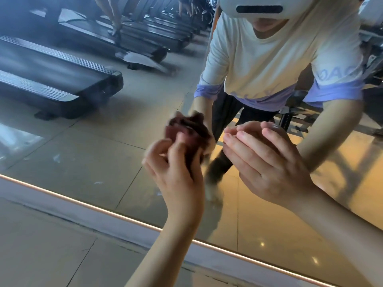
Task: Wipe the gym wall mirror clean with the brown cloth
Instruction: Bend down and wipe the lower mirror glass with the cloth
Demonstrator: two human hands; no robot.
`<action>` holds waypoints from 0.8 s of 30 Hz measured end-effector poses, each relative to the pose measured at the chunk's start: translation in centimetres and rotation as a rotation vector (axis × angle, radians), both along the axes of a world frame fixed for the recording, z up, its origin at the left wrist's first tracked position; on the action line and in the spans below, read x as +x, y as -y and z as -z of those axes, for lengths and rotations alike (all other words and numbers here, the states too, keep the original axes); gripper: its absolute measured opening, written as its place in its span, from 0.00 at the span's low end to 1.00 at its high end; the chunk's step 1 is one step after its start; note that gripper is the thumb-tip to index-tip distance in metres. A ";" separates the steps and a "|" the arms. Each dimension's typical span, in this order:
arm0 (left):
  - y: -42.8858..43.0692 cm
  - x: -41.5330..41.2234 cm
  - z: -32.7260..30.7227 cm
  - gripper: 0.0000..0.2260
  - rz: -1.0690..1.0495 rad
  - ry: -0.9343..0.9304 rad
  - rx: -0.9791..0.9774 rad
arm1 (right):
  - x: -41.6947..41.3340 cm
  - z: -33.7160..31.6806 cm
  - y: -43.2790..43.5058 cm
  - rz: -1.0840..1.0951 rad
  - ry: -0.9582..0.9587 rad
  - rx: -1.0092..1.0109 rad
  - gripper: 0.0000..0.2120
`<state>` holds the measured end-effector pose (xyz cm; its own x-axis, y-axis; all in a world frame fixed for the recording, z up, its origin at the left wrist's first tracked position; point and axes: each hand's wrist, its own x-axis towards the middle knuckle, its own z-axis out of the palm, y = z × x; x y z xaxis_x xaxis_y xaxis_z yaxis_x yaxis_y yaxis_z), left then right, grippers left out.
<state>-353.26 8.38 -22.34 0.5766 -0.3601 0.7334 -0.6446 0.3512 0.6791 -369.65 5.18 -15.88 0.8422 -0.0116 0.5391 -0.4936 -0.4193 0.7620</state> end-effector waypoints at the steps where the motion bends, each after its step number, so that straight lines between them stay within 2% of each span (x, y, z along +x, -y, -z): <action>1: 0.5 0.5 -0.8 0.11 -0.034 -0.099 -0.018 | 0.0 0.0 0.0 0.003 -0.002 -0.005 0.18; 3: 1.1 1.0 -1.8 0.10 -0.099 -0.176 -0.040 | 0.2 -0.1 0.0 0.003 -0.014 -0.002 0.18; 5: 0.6 0.3 -1.0 0.10 -0.091 -0.017 -0.028 | 0.2 -0.1 -0.1 0.006 -0.020 0.007 0.18; 8: -0.8 -0.7 0.8 0.13 0.042 0.196 0.019 | 0.1 -0.2 -0.1 0.035 -0.033 -0.009 0.18; 10: -0.1 0.2 0.0 0.12 0.012 0.127 -0.010 | 0.1 -0.2 -0.1 0.041 -0.035 -0.025 0.18; 12: 1.0 1.4 -1.8 0.11 -0.059 -0.059 -0.051 | 0.1 -0.3 -0.1 0.042 -0.039 -0.032 0.18; 14: 1.2 1.6 -2.5 0.10 -0.110 -0.091 -0.064 | 0.1 -0.3 -0.1 0.046 -0.044 -0.029 0.18; 18: -0.2 0.3 -0.6 0.11 0.010 0.193 -0.012 | 0.1 -0.4 -0.3 0.064 -0.041 -0.036 0.17; 20: -0.2 1.1 -0.7 0.11 0.059 0.228 -0.005 | 0.1 -0.6 -0.3 0.068 -0.045 -0.026 0.17; 24: 0.7 3.4 -3.2 0.09 -0.010 -0.056 -0.012 | 0.7 -0.8 -0.9 0.062 0.002 0.044 0.16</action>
